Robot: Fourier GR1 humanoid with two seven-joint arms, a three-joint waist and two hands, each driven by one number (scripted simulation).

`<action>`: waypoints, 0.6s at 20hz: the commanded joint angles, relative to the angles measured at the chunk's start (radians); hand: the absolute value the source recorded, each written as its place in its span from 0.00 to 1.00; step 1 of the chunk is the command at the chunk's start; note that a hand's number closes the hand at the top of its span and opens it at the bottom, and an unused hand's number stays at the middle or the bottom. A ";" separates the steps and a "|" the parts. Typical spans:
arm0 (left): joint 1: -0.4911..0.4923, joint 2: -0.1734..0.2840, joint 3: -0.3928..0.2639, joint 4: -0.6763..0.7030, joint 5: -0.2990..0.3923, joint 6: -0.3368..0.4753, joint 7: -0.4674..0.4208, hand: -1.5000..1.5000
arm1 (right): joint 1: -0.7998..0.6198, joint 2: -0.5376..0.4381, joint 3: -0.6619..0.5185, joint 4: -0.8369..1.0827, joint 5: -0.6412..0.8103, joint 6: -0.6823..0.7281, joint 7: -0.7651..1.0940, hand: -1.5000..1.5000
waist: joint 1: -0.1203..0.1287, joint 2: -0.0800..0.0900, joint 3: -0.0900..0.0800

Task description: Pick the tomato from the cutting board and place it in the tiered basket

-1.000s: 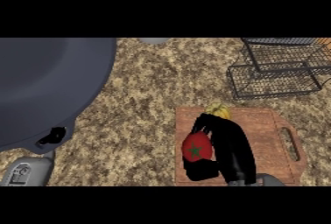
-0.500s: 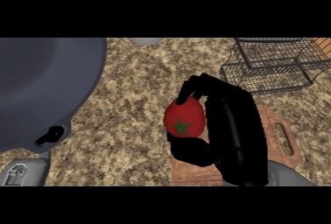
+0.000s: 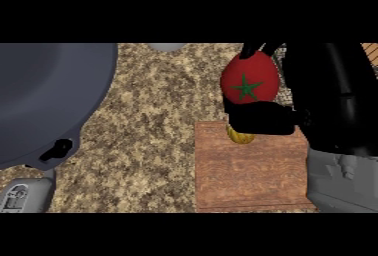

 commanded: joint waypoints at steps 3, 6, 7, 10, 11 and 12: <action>-0.012 -0.010 0.002 -0.001 -0.014 -0.007 0.005 0.50 | -0.016 -0.055 -0.130 0.092 -0.080 0.110 -0.091 1.00 | 0.001 0.002 0.001; 0.020 0.007 0.013 -0.037 -0.010 -0.026 0.004 0.50 | -0.020 -0.081 -0.147 0.205 -0.048 0.092 -0.221 1.00 | 0.007 0.003 0.001; 0.032 0.001 0.007 -0.075 -0.005 -0.025 0.023 0.50 | -0.062 -0.128 -0.180 0.239 -0.063 0.136 -0.227 1.00 | 0.009 0.002 0.001; 0.034 -0.023 0.001 -0.049 -0.019 -0.004 -0.015 0.50 | -0.027 -0.176 -0.134 0.305 0.050 0.103 -0.297 1.00 | 0.008 0.004 0.001; 0.001 0.024 0.049 0.004 0.015 -0.045 -0.024 0.50 | 0.037 -0.189 -0.104 0.299 0.101 0.059 -0.336 1.00 | 0.002 0.006 0.001; 0.026 -0.042 -0.022 -0.052 -0.041 0.010 0.011 0.50 | -0.054 -0.185 -0.095 0.364 0.123 0.103 -0.292 1.00 | 0.012 0.004 0.001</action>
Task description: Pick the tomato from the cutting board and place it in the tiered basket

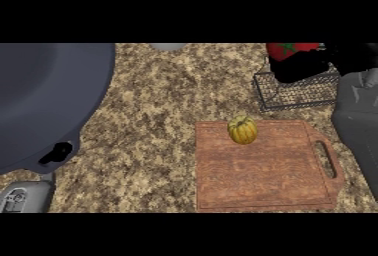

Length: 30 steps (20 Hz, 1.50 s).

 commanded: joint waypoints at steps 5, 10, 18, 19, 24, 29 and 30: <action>0.031 0.003 -0.008 -0.057 -0.014 -0.013 0.019 0.50 | -0.024 -0.150 -0.026 0.256 0.162 -0.032 -0.193 1.00 | 0.008 0.001 0.001; -0.041 -0.017 0.017 0.040 -0.024 0.001 -0.001 0.50 | -0.045 -0.150 -0.091 0.412 0.157 -0.073 -0.369 1.00 | 0.001 0.001 0.000; -0.039 -0.020 0.034 0.054 -0.027 -0.012 -0.027 0.50 | -0.005 -0.109 -0.166 0.524 0.088 -0.062 -0.521 1.00 | -0.004 -0.001 0.000; -0.019 -0.035 0.012 0.044 -0.046 -0.002 -0.025 0.50 | 0.019 -0.121 -0.186 0.552 0.075 -0.082 -0.573 1.00 | -0.003 0.000 0.001; -0.008 -0.043 0.011 0.014 -0.051 0.005 -0.007 0.50 | -0.019 -0.110 -0.271 0.684 -0.025 0.030 -0.573 1.00 | 0.005 0.001 0.001; -0.008 -0.018 0.045 0.008 -0.041 -0.015 -0.016 0.50 | 0.027 -0.085 -0.308 0.775 -0.013 -0.044 -0.617 0.00 | 0.003 0.000 0.001; 0.012 -0.016 0.060 0.036 -0.008 -0.049 -0.051 0.50 | 0.038 -0.047 -0.312 0.680 -0.038 -0.028 -0.552 0.00 | -0.003 -0.002 0.000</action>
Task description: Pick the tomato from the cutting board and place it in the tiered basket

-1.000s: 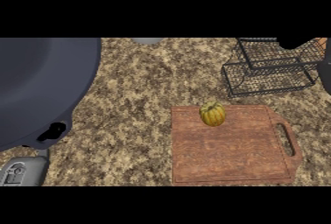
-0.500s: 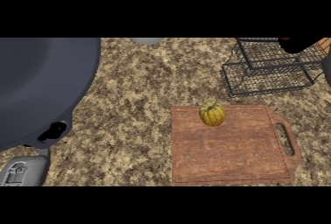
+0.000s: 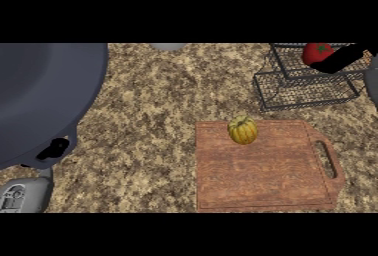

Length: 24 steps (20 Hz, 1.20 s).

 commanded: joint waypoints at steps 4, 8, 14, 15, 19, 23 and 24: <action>0.020 -0.008 0.002 -0.033 -0.011 0.000 -0.002 0.50 | 0.056 0.042 -0.103 -0.010 -0.075 -0.102 -0.075 0.00 | -0.004 -0.002 0.000; 0.069 -0.002 -0.005 -0.095 -0.012 -0.016 0.028 0.50 | 0.006 0.007 -0.174 -0.047 -0.131 -0.102 -0.061 0.00 | -0.001 -0.005 0.000; 0.024 -0.011 0.009 -0.020 -0.025 -0.004 -0.007 0.50 | 0.026 -0.077 -0.270 -0.093 -0.190 -0.092 -0.024 0.00 | -0.014 -0.005 0.000; 0.048 -0.033 0.001 -0.027 -0.019 0.001 -0.011 0.50 | 0.017 -0.107 -0.289 -0.107 -0.209 -0.051 0.020 0.00 | -0.015 -0.006 0.000; 0.034 -0.026 0.001 -0.043 -0.027 -0.002 0.010 0.50 | 0.024 -0.195 -0.393 -0.079 -0.309 0.058 0.089 0.00 | -0.019 -0.006 0.000; 0.054 -0.006 0.009 -0.081 -0.015 -0.031 0.032 0.50 | 0.117 -0.318 -0.467 -0.060 -0.386 0.197 0.050 0.00 | -0.016 -0.006 0.001; 0.038 -0.023 0.025 -0.018 -0.017 -0.004 -0.005 0.50 | 0.167 -0.307 -0.506 -0.098 -0.430 0.212 0.062 0.00 | -0.029 -0.007 0.000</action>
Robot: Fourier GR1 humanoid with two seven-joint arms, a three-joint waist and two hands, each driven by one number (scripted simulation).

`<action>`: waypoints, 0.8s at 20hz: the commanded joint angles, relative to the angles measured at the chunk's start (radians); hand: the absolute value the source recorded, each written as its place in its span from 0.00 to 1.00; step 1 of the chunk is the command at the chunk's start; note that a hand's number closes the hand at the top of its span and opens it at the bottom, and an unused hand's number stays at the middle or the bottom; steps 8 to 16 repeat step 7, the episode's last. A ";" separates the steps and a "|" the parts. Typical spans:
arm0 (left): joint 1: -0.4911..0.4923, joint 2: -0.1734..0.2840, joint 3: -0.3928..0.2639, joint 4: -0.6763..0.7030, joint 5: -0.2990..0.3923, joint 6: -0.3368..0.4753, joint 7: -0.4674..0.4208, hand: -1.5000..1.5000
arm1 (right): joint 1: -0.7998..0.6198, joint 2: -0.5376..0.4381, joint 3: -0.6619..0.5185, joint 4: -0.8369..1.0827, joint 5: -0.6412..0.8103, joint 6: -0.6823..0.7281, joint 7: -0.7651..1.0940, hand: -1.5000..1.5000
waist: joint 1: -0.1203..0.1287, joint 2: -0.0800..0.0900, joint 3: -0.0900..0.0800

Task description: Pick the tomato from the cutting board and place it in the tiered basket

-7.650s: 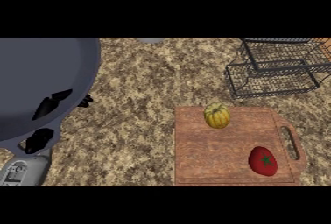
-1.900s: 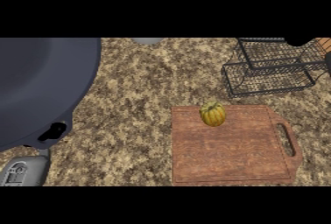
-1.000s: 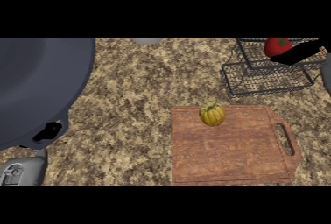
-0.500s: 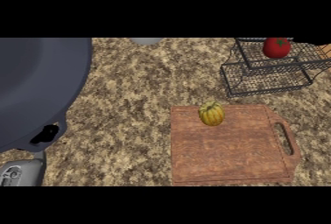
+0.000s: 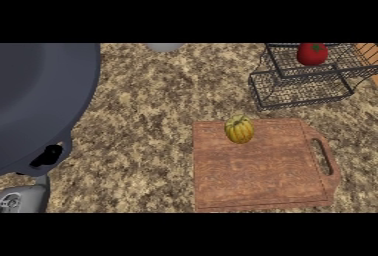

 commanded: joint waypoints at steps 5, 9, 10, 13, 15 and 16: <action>-0.029 0.005 0.017 0.031 -0.009 0.003 -0.017 0.50 | 0.226 -0.166 -0.229 0.067 -0.186 0.187 -0.188 0.00 | -0.007 0.002 0.001; -0.023 -0.016 -0.009 -0.022 -0.013 0.003 0.036 0.50 | 0.258 -0.220 -0.274 0.146 -0.206 0.225 -0.267 0.00 | 0.003 0.003 0.002; -0.023 -0.016 -0.009 -0.022 -0.013 0.003 0.036 0.50 | 0.258 -0.220 -0.274 0.146 -0.206 0.225 -0.267 0.00 | 0.003 0.003 0.002; -0.023 -0.016 -0.009 -0.022 -0.013 0.003 0.036 0.50 | 0.258 -0.220 -0.274 0.146 -0.206 0.225 -0.267 0.00 | 0.003 0.003 0.002; -0.023 -0.016 -0.009 -0.022 -0.013 0.003 0.036 0.50 | 0.258 -0.220 -0.274 0.146 -0.206 0.225 -0.267 0.00 | 0.003 0.003 0.002; -0.023 -0.016 -0.009 -0.022 -0.013 0.003 0.036 0.50 | 0.258 -0.220 -0.274 0.146 -0.206 0.225 -0.267 0.00 | 0.003 0.003 0.002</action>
